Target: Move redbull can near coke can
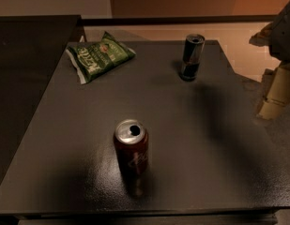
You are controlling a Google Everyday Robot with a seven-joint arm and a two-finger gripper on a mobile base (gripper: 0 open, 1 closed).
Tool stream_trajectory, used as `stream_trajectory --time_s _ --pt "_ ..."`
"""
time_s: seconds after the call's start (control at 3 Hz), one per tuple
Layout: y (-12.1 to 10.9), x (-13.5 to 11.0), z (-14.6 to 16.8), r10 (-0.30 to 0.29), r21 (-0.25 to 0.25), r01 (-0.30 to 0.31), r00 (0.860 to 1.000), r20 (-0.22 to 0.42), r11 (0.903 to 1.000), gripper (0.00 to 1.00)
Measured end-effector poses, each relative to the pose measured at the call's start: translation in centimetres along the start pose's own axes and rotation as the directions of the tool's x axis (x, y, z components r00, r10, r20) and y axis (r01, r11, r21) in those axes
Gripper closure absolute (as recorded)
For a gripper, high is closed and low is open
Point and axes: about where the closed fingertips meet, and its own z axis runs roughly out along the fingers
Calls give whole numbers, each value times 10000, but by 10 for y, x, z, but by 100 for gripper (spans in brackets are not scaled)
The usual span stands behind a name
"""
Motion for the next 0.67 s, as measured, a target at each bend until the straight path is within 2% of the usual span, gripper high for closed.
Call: stream_trajectory --time_s 0.33,0.67 --pt "-2 -2 0 8 5 -8 10000 66 10000 0" --pt "-22 -6 9 539 83 -546 9962 691 9985 0"
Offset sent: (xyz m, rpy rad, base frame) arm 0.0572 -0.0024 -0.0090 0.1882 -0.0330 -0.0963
